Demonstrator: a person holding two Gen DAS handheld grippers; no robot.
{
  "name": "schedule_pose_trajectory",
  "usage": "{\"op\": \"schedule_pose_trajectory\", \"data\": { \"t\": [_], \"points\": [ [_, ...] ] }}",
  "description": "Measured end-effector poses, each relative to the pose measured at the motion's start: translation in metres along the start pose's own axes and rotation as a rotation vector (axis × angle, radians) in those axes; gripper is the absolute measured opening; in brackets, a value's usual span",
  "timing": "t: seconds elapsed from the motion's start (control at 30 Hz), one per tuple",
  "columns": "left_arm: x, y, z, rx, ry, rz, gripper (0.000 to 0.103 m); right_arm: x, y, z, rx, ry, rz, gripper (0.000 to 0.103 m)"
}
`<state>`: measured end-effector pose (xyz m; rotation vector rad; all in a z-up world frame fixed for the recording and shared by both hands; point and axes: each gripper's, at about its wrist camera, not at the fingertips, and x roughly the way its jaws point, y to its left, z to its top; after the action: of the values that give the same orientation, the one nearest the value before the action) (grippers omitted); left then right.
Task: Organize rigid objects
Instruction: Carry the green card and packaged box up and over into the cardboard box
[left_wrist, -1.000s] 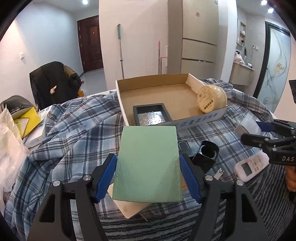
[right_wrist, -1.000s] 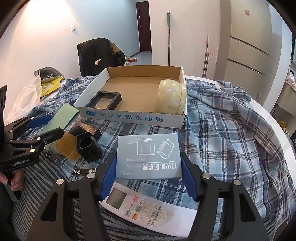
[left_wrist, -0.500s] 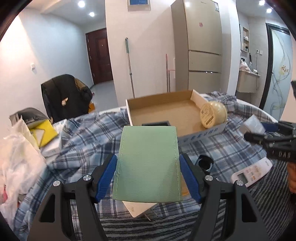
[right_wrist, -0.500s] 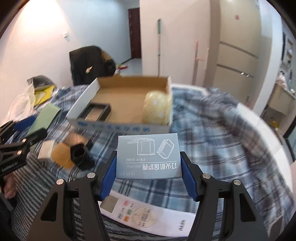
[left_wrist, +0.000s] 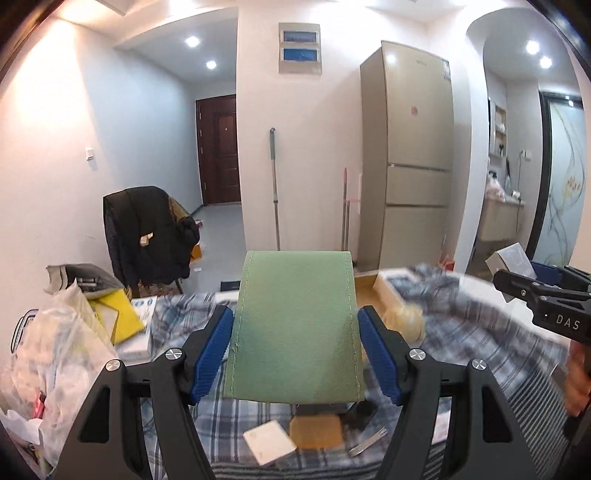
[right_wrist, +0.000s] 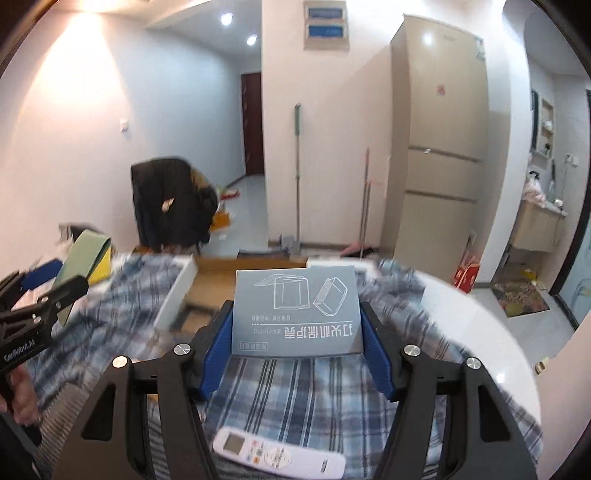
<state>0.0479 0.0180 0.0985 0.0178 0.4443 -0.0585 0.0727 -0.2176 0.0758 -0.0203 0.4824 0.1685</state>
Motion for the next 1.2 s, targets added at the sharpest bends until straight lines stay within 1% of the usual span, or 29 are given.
{"op": "schedule_pose_trajectory", "data": {
  "t": [0.1, 0.2, 0.33, 0.4, 0.47, 0.5, 0.57, 0.63, 0.7, 0.77, 0.83, 0.9, 0.97, 1.0, 1.07, 1.1, 1.2],
  "points": [
    [-0.005, -0.005, 0.025, -0.017, -0.041, 0.011, 0.072, -0.009, -0.002, 0.026, 0.022, -0.042, -0.001, 0.063],
    [-0.005, -0.01, 0.049, -0.058, -0.084, -0.002, 0.072, -0.008, 0.0, 0.051, 0.051, -0.073, -0.004, 0.063],
    [0.008, -0.013, 0.08, -0.124, -0.115, -0.042, 0.072, 0.014, 0.0, 0.075, 0.125, -0.063, 0.026, 0.063],
    [0.019, -0.016, 0.097, -0.122, -0.114, -0.05, 0.072, 0.029, 0.001, 0.087, 0.131, -0.056, 0.026, 0.063],
    [0.03, -0.018, 0.109, -0.11, -0.118, -0.033, 0.072, 0.043, 0.002, 0.098, 0.131, -0.053, 0.015, 0.063],
    [0.036, -0.018, 0.115, -0.103, -0.125, -0.013, 0.072, 0.051, 0.0, 0.103, 0.146, -0.053, 0.007, 0.063],
    [0.047, -0.018, 0.118, -0.097, -0.138, 0.0, 0.072, 0.065, -0.002, 0.109, 0.181, -0.054, 0.002, 0.063],
    [0.066, -0.015, 0.117, -0.116, -0.124, 0.004, 0.072, 0.081, -0.002, 0.112, 0.209, -0.05, -0.003, 0.063],
    [0.091, -0.008, 0.112, -0.16, -0.088, -0.022, 0.072, 0.097, -0.002, 0.112, 0.231, -0.034, 0.006, 0.063],
    [0.116, -0.001, 0.103, -0.195, -0.05, -0.05, 0.072, 0.113, -0.003, 0.104, 0.251, -0.01, 0.019, 0.063],
    [0.144, 0.002, 0.088, -0.204, -0.008, -0.052, 0.072, 0.13, -0.005, 0.09, 0.243, 0.021, 0.019, 0.063],
    [0.165, 0.003, 0.076, -0.202, 0.028, -0.044, 0.072, 0.151, -0.006, 0.077, 0.215, 0.073, 0.014, 0.063],
    [0.193, 0.006, 0.065, -0.214, 0.088, -0.055, 0.072, 0.177, -0.005, 0.067, 0.167, 0.16, 0.04, 0.063],
    [0.202, 0.006, 0.061, -0.224, 0.104, -0.051, 0.072, 0.187, -0.006, 0.061, 0.166, 0.193, 0.043, 0.063],
    [0.224, 0.006, 0.051, -0.221, 0.148, -0.037, 0.072, 0.202, -0.01, 0.051, 0.18, 0.237, 0.045, 0.063],
    [0.232, 0.006, 0.047, -0.216, 0.168, -0.036, 0.072, 0.21, -0.009, 0.047, 0.168, 0.26, 0.043, 0.063],
    [0.251, 0.008, 0.033, -0.209, 0.211, -0.028, 0.072, 0.222, -0.008, 0.038, 0.156, 0.295, 0.034, 0.063]
  ]
}}
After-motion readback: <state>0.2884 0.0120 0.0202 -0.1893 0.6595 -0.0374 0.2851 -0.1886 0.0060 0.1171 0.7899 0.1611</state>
